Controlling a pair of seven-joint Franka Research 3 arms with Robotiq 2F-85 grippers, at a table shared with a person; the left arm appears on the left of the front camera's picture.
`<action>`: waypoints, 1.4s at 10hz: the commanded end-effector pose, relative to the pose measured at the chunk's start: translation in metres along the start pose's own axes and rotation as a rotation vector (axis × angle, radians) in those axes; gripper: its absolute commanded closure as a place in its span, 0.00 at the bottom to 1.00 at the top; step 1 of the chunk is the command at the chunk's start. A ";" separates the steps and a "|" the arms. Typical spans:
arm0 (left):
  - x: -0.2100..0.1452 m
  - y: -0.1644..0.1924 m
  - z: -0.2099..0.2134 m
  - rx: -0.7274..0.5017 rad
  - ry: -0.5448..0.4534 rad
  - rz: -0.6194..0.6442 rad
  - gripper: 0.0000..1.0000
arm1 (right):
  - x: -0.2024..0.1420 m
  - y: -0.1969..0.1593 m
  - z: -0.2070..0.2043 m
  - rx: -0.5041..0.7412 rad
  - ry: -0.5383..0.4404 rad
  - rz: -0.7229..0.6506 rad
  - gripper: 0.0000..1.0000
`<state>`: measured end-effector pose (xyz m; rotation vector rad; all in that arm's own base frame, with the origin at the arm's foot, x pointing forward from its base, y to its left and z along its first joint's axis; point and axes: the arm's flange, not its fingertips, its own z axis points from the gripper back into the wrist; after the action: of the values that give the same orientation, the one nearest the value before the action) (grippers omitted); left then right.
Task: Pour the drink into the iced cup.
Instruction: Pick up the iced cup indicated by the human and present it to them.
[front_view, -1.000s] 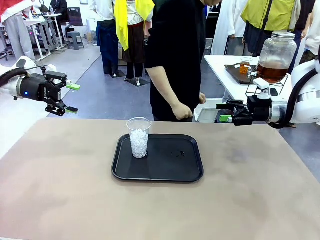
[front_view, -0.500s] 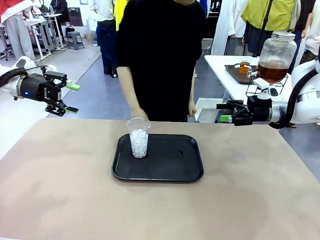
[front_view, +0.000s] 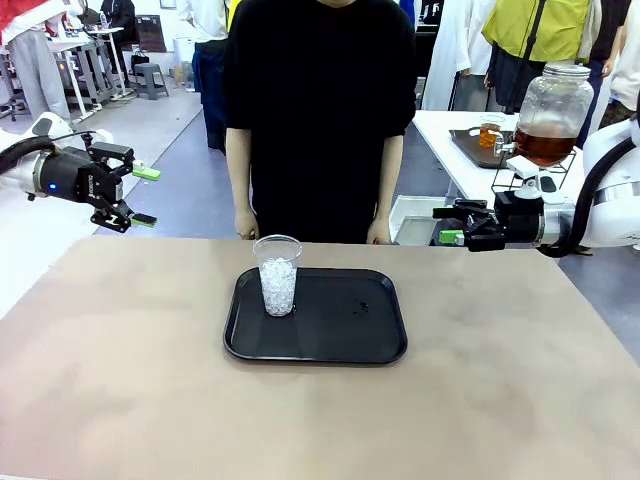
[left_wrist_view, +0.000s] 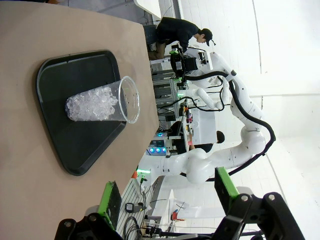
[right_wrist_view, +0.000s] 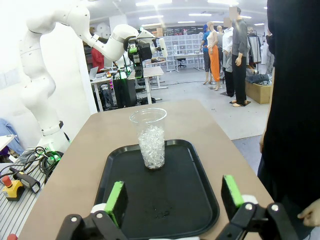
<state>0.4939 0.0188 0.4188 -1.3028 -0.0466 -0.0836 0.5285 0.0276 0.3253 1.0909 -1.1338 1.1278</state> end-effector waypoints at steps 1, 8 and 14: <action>-0.002 -0.002 0.000 -0.004 -0.006 0.007 0.00 | 0.002 0.001 0.002 0.007 -0.008 -0.013 0.00; -0.002 -0.002 0.000 -0.004 -0.006 0.007 0.00 | 0.002 0.001 0.002 0.007 -0.008 -0.013 0.00; -0.002 -0.002 0.000 -0.004 -0.006 0.007 0.00 | 0.002 0.001 0.002 0.007 -0.008 -0.013 0.00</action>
<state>0.4939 0.0188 0.4188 -1.3028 -0.0466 -0.0836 0.5285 0.0276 0.3253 1.0909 -1.1338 1.1278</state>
